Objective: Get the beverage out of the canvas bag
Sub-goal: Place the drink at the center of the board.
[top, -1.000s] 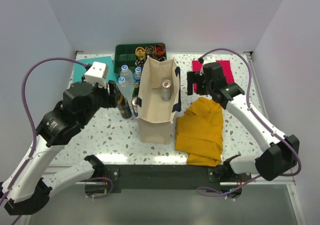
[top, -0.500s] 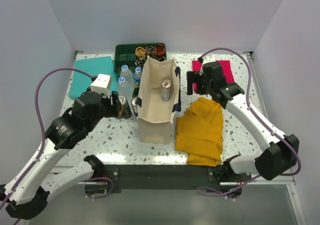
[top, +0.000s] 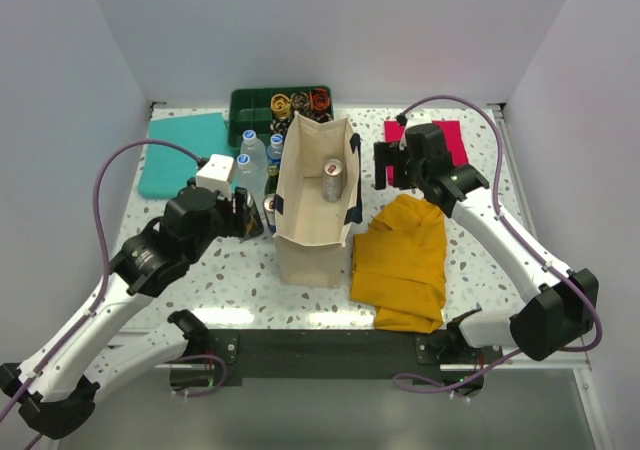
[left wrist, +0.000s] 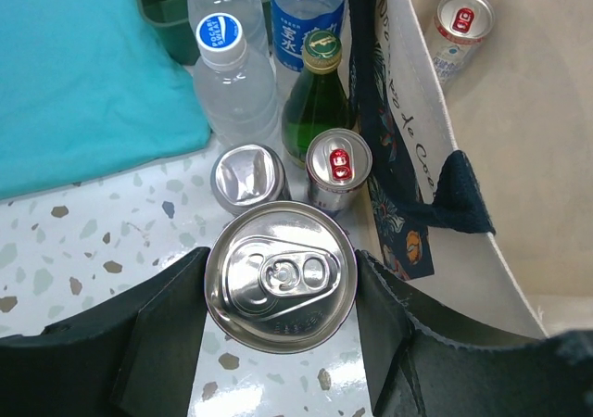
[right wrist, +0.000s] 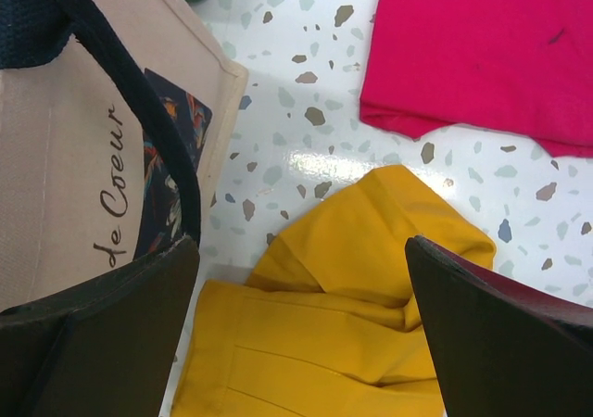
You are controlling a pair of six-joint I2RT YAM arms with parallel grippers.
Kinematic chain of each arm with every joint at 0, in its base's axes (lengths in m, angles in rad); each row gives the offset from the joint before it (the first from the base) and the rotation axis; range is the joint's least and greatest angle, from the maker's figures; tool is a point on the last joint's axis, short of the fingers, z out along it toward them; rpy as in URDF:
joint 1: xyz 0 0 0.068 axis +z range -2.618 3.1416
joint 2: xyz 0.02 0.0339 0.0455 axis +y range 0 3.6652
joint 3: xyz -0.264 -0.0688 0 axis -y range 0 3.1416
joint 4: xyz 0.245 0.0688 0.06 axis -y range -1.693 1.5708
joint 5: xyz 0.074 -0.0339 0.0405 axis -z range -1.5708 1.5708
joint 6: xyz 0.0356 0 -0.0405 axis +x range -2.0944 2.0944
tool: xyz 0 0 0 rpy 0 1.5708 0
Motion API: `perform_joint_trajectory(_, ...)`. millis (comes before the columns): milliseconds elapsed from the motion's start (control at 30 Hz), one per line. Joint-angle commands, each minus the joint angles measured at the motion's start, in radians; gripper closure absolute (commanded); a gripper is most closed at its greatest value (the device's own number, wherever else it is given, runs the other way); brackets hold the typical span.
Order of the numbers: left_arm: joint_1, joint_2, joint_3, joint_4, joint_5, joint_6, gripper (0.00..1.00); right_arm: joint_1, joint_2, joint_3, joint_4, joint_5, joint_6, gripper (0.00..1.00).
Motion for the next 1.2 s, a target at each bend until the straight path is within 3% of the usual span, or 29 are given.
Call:
perform_joint_trajectory(0,-0.004,0.002,-0.053,0.241,-0.004,0.018,1.00,-0.003,-0.018,0.024,-0.003,0.046,-0.001,0.02)
perform_joint_trajectory(500,-0.011,0.030,-0.271,0.543,0.073,0.055,1.00,-0.001,-0.016,-0.002,0.003,0.087,-0.004,0.02)
perform_joint_trajectory(1167,-0.070,0.067,-0.387,0.671,0.013,0.049,1.00,-0.003,-0.008,-0.004,0.010,0.102,0.003,0.02)
